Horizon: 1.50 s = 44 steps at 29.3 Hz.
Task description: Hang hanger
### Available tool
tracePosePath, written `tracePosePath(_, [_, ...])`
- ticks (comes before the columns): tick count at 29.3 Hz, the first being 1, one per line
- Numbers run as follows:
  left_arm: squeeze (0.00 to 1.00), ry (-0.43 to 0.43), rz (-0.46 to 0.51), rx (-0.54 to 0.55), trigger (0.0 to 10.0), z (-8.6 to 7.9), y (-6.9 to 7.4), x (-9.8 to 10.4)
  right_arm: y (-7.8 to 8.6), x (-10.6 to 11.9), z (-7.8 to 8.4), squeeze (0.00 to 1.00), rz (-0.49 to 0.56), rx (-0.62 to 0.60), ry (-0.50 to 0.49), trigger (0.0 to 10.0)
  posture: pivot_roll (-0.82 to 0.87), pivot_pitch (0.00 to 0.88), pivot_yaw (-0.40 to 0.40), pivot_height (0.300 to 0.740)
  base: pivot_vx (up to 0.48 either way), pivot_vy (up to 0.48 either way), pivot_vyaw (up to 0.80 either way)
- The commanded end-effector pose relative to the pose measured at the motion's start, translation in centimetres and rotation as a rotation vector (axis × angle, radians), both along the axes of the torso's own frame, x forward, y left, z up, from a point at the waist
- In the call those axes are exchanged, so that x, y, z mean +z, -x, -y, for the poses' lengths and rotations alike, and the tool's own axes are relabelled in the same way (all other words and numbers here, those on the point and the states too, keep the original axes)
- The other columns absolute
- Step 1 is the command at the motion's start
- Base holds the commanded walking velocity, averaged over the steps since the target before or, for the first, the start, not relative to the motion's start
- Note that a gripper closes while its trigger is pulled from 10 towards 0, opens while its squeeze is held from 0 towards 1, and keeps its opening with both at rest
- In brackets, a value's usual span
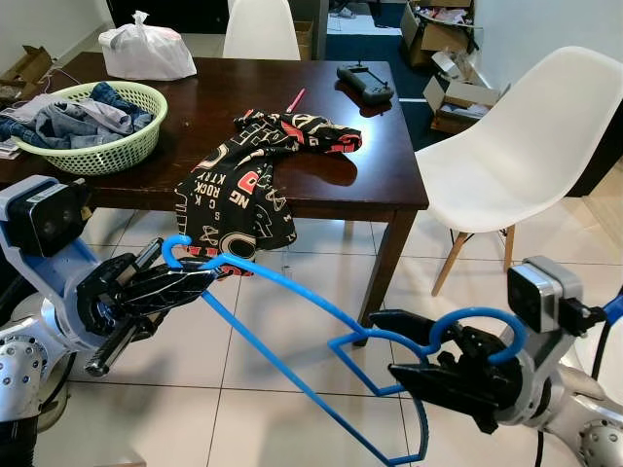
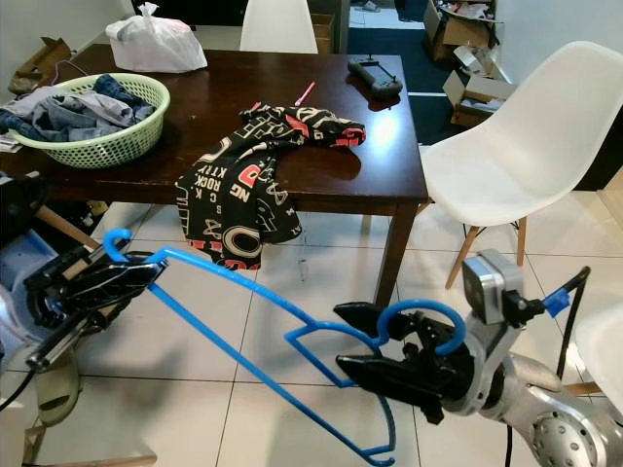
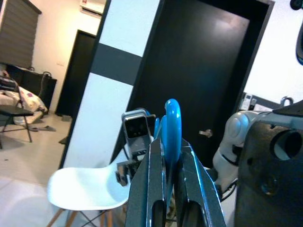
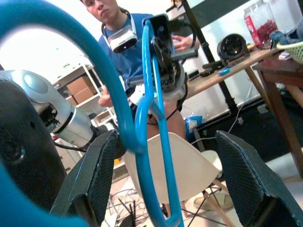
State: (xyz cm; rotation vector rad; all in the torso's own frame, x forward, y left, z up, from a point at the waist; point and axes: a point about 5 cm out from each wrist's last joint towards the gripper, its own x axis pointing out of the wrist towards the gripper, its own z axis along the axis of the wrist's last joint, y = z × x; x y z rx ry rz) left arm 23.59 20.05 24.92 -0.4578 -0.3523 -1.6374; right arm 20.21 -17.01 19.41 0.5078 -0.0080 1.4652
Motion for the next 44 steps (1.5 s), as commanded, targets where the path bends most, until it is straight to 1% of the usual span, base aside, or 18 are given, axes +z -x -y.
tracePosePath(1, [0.00, 0.012, 0.026, 0.041, 0.0, -0.7, -0.2, 0.5, 0.2, -0.1, -0.1, 0.00, 0.011, -0.017, 0.014, 10.0, -0.04, 0.154, 0.014, 0.740, 0.000, 0.000, 0.00])
tracePosePath(5, [0.00, 0.025, 0.030, 0.063, 0.0, -0.9, -0.4, 0.6, -0.1, -0.1, 0.0, 0.00, 0.012, -0.044, 0.019, 10.0, -0.04, 0.154, 0.013, 0.740, 0.000, 0.000, 0.00])
tracePosePath(10, [0.00, 0.031, 0.025, 0.061, 0.0, -0.8, -0.4, 0.4, -0.6, 0.2, -0.2, 0.00, 0.029, -0.079, 0.007, 10.0, -0.05, 0.154, 0.013, 0.740, 0.000, 0.000, 0.00])
tracePosePath(11, [0.00, 0.033, 0.021, 0.056, 0.0, -0.7, -0.4, 0.4, -0.8, 0.4, -0.2, 0.00, 0.041, -0.092, -0.003, 3.3, -0.05, 0.155, 0.013, 0.740, 0.000, 0.000, 0.00])
tracePosePath(12, [0.00, 0.034, 0.018, 0.052, 0.0, -0.6, -0.4, 0.3, -1.0, 0.6, -0.3, 0.00, 0.049, -0.112, -0.012, 0.0, -0.05, 0.155, 0.013, 0.740, 0.000, 0.000, 0.00])
tracePosePath(17, [0.00, 0.036, 0.013, 0.044, 0.0, -0.4, -0.4, 0.2, -1.3, 1.0, -0.4, 0.00, 0.064, -0.131, -0.041, 0.0, -0.05, 0.154, 0.014, 0.740, 0.000, 0.000, 0.00])
tracePosePath(22, [0.00, 0.039, 0.011, 0.043, 0.0, -0.3, -0.5, 0.1, -1.2, 1.1, -0.5, 0.00, 0.066, -0.118, -0.055, 0.0, -0.05, 0.153, 0.013, 0.740, 0.000, 0.000, 0.00])
tracePosePath(32, [0.00, 0.043, 0.012, 0.056, 0.0, -0.5, -0.6, 0.1, -0.9, 1.1, -0.4, 0.00, 0.060, -0.094, -0.055, 0.0, -0.05, 0.150, 0.014, 0.740, 0.000, 0.000, 0.00])
tracePosePath(39, [0.00, 0.053, -0.008, 0.068, 0.0, -0.5, -1.0, -0.1, -1.3, 1.0, -0.3, 0.00, 0.061, -0.116, -0.046, 0.0, -0.05, 0.142, 0.015, 0.740, 0.000, 0.000, 0.00])
tracePosePath(40, [1.00, 0.047, -0.045, 0.098, 4.1, -0.4, -1.5, -0.3, -1.6, 0.8, -0.2, 0.00, 0.062, -0.141, -0.034, 0.0, -0.05, 0.142, 0.015, 0.740, 0.000, 0.000, 0.00])
tracePosePath(41, [1.00, 0.046, -0.082, 0.118, 10.0, -0.4, -1.9, -0.6, -2.1, 0.6, 0.0, 0.00, 0.063, -0.184, -0.021, 0.0, -0.05, 0.142, 0.015, 0.740, 0.000, 0.000, 0.00])
tracePosePath(42, [1.00, 0.045, -0.107, 0.131, 10.0, -0.3, -2.2, -0.8, -2.4, 0.4, 0.2, 0.00, 0.063, -0.213, -0.011, 0.0, -0.04, 0.138, 0.012, 0.740, 0.000, 0.000, 0.00])
tracePosePath(43, [1.00, 0.045, -0.107, 0.131, 10.0, -0.3, -2.2, -0.8, -2.4, 0.4, 0.2, 0.00, 0.063, -0.213, -0.011, 0.0, -0.04, 0.138, 0.012, 0.740, 0.000, 0.000, 0.00])
tracePosePath(44, [1.00, 0.043, -0.117, 0.155, 10.0, -0.4, -2.4, -0.9, -2.8, 0.1, 0.5, 0.00, 0.060, -0.255, -0.001, 0.0, -0.05, 0.139, 0.012, 0.740, 0.000, 0.000, 0.00])
